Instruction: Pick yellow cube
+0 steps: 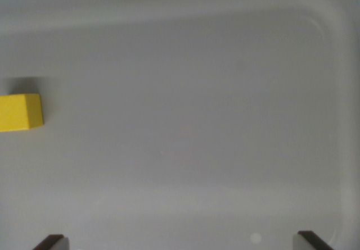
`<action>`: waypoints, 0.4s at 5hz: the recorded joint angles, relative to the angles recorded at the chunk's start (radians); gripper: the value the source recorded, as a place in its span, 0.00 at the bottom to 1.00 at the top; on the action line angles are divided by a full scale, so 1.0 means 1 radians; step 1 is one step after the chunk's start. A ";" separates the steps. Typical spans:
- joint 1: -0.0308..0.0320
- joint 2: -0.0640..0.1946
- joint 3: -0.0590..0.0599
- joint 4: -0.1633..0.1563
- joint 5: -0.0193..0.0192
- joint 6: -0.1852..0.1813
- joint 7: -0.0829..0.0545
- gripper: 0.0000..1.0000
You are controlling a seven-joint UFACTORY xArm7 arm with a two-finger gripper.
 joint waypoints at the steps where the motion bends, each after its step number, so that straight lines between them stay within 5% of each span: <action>1: 0.0020 0.005 0.001 -0.002 -0.0003 -0.007 0.003 0.00; 2: 0.0020 0.005 0.001 -0.002 -0.0003 -0.007 0.003 0.00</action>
